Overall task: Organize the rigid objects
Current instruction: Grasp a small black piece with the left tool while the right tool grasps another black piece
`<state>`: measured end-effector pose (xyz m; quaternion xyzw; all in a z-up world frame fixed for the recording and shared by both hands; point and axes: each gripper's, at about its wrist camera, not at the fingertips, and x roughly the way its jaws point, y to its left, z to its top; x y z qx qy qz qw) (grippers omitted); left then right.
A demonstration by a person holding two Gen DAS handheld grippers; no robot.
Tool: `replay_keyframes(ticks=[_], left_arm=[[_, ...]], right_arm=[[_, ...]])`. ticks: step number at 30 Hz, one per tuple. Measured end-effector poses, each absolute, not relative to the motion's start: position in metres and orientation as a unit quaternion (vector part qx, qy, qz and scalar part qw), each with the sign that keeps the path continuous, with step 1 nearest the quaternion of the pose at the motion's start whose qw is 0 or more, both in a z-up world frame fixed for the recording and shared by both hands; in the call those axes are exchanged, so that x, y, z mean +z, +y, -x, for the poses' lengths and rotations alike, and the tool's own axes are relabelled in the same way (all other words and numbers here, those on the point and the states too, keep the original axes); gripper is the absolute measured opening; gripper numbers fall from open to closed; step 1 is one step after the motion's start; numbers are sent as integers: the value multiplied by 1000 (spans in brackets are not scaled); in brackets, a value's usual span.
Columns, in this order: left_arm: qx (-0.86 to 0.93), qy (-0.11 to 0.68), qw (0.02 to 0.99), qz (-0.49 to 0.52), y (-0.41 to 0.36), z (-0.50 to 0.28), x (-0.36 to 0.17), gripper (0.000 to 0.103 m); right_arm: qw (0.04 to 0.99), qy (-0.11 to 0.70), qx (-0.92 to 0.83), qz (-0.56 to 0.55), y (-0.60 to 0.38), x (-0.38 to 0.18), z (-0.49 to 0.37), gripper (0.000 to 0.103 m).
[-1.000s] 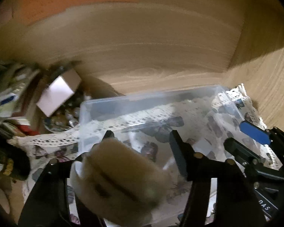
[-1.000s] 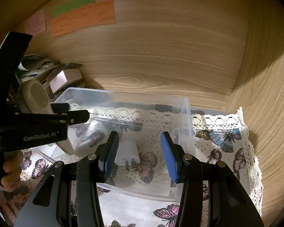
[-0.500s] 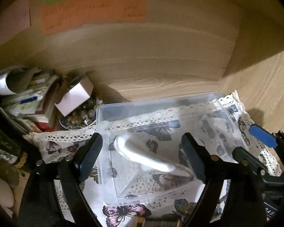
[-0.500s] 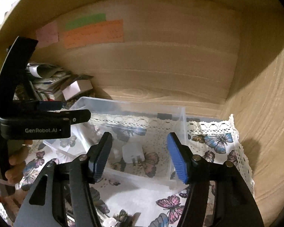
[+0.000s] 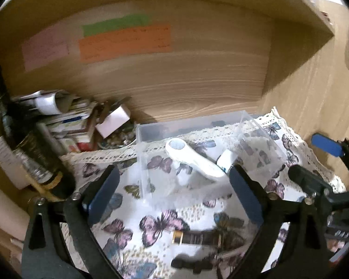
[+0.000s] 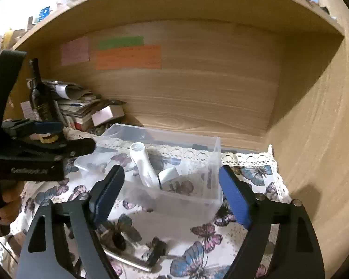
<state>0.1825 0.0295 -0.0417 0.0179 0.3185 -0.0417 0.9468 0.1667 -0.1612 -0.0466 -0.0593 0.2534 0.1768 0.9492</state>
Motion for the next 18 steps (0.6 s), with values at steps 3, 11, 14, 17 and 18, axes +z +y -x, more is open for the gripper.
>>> replay_keyframes(ticks=[3,11,14,17,18], left_arm=[[-39,318,947,-11,33,-162,-49,97],[-54,380,923,28,44,-132,-103,99],[-52,404,913,39,44,-129,-121,99],[-58,426,902,41,44,-131,-134,99],[-63,434,898,41,43,-131,-140,99]], right_arm=[[949,257,171,58,-166,-50,-156,87],[932,325,159,31,-187,-84,-142,88],[924,348,156,38,-191,-100,-143,88],[916,368,156,44,-191,-112,-143,88],[913,372,158,48,-192,-116,-142,88]])
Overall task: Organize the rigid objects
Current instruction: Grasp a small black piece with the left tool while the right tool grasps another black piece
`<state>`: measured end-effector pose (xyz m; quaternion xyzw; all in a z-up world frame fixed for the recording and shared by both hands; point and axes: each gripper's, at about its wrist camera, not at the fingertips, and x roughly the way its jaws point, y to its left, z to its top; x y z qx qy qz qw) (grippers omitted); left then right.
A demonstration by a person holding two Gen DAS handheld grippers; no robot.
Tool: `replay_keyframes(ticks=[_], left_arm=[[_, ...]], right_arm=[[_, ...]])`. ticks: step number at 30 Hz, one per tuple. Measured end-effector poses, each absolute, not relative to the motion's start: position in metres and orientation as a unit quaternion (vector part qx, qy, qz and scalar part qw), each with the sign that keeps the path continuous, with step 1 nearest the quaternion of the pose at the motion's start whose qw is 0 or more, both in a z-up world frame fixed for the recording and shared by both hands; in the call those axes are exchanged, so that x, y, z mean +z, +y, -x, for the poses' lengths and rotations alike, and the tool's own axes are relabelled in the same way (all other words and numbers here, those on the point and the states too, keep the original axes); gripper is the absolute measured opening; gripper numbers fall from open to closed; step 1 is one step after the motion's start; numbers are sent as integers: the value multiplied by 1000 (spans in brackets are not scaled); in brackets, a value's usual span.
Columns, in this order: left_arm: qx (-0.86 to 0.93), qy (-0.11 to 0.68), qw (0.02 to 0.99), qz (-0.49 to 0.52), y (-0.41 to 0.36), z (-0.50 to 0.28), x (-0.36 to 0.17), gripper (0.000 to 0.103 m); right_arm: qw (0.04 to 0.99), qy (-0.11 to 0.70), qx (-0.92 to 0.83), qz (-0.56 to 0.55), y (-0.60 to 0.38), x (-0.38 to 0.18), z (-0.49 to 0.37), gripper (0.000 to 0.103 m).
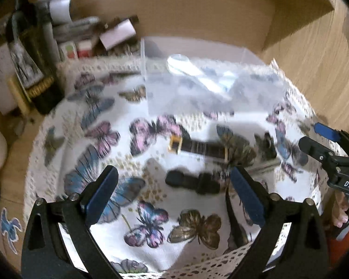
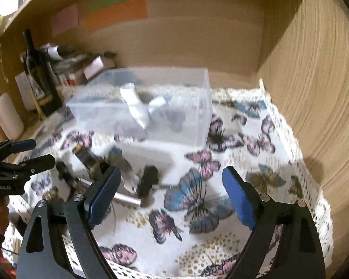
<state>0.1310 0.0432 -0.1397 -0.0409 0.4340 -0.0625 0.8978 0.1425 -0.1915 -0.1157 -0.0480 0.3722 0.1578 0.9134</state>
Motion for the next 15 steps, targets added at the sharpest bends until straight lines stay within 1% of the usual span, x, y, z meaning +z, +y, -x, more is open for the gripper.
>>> replay_keyframes(ticks=[5,7,10,14,15], left_arm=[[-62,449,891,15,36,-135,-155,98],[-67,457,887,5,33,-139,-158,89],[-86,474,876,-2,28,-143,-167,87],[-87,471,877,-25,24,-143,-171,85],[-89,467,879,-24,24,-143,-170,80]], right_arm=[[897,393,190,69,-186,-129,-140,88],[891,404,196,69,-184,-136,-140,87],[882,424,196,62,-183,-149,-141,86],[877,441,185,49,-188,-161,-141,82],[877,443,182,46,-190,-163,-141,79]])
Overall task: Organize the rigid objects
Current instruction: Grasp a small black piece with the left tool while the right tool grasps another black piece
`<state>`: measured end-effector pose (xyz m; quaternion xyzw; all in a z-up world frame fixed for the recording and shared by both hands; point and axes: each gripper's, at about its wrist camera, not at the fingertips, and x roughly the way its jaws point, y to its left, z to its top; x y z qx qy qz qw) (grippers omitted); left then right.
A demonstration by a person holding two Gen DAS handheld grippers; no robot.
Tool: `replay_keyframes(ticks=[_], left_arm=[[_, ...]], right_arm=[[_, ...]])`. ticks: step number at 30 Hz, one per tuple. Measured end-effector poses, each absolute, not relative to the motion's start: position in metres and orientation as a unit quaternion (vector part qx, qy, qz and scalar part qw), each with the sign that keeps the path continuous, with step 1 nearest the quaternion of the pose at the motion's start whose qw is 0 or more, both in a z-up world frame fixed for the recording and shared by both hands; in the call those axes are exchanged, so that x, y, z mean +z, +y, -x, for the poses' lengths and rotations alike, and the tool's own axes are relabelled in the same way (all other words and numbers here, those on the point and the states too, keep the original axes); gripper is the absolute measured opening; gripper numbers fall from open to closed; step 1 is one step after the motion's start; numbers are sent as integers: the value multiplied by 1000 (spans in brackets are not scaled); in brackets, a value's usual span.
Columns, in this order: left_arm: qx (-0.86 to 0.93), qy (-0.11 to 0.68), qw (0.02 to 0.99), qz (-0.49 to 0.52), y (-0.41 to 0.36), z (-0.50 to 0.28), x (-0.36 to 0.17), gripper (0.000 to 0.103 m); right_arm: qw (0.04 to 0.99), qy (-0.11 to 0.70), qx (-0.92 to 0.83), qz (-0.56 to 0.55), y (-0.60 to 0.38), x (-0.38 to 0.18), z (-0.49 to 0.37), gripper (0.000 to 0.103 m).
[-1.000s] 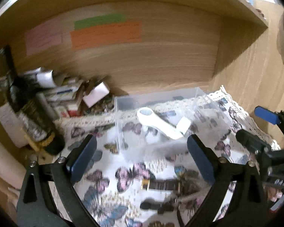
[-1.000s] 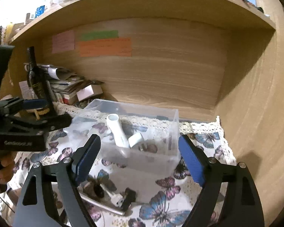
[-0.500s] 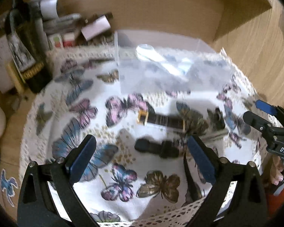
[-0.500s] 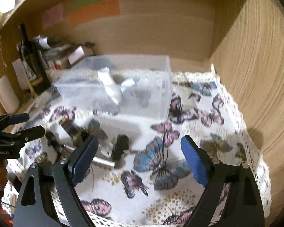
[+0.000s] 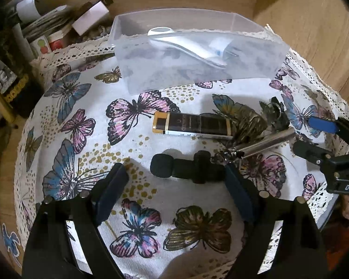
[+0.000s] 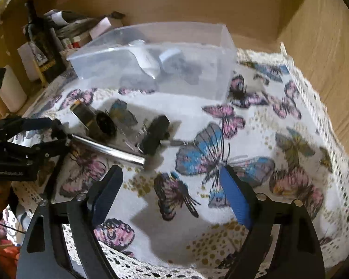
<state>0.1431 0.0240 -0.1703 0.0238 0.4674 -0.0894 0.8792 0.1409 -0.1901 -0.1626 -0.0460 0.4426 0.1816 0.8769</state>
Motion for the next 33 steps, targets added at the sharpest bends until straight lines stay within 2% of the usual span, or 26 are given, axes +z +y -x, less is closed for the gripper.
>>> replay_keyframes(ticks=[2,3,12,13,15,17,21,33], left_arm=[[-89,464,881,-24,25,-144,-169,69],[-86,460,884,-22,27,-144,-168,60],[-85,436,896,12,44,-139,-161,60],[-83,437,895,17,46,-140,-161,60],[-82,439,894,30,51,-141,-161,60],[-84,437,895,38,53,-141,-161,60],[-89,432,897,39,54,-140,-159,60],[-82,424,901,41,55,-136,-156,60]], right_arm=[[878,443,178,41,-191,-162,-141,79],[879,441,175,39,-191,-160,-142,79],[889,426,169,25,-177,-142,-166,78],[886,431,167,31,-174,-144,-170,76],[879,447,163,41,-170,-151,-175,62],[871,463,161,43,-171,-159,-178,54],[874,459,152,41,-179,-159,-174,48],[886,440,143,11,-210,-137,-180,45]])
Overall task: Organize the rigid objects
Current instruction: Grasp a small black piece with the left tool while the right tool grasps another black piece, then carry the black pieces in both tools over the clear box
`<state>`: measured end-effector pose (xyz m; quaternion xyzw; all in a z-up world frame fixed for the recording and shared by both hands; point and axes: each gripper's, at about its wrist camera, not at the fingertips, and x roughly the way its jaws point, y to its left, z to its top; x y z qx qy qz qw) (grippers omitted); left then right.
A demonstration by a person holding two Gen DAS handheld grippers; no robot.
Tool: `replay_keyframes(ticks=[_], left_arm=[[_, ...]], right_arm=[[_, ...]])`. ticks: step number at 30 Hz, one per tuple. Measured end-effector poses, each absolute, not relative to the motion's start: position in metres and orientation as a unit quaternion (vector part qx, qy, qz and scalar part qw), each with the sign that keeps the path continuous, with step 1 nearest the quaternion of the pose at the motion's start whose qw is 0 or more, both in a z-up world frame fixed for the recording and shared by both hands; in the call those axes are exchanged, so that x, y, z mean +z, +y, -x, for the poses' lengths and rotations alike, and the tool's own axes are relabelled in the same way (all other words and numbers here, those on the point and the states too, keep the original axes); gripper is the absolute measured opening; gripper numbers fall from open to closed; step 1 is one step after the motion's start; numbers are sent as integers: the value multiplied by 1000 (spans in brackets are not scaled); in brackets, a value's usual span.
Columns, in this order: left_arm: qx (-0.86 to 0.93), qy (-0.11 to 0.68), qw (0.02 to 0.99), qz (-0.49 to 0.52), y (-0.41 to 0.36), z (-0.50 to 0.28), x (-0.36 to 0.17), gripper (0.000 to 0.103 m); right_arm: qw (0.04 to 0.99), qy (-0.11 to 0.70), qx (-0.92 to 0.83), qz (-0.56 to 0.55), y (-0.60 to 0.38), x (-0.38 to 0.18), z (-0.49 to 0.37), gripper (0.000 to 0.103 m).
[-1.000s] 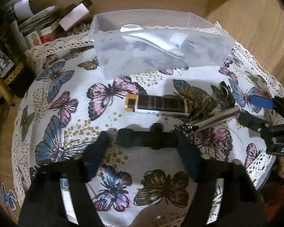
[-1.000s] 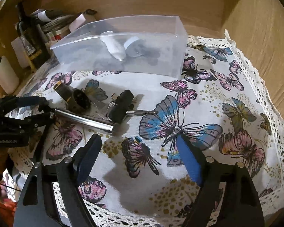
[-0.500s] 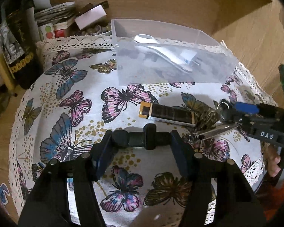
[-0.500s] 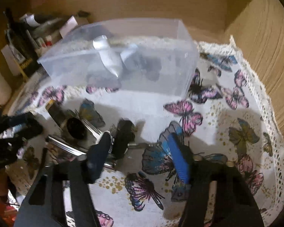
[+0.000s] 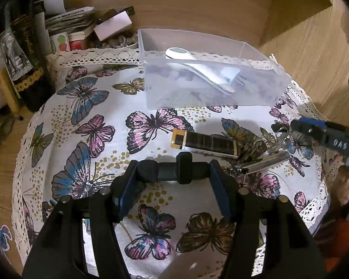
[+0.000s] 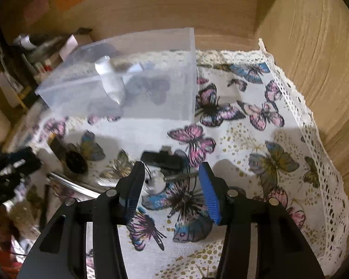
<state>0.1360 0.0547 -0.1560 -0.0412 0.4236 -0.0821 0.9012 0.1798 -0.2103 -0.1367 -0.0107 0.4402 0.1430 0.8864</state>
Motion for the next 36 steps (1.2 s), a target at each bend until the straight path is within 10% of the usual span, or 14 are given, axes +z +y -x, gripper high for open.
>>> replay_keyframes(ticks=[22,36], left_arm=[[-74,397,914,26,54,-131,-133,60],[-66,306,950,7,41,-137,-62,60]], right_arm=[[872,470,128,35,-173,-161,-197,42],[917,361,169,15,-172,-81,-178,42]])
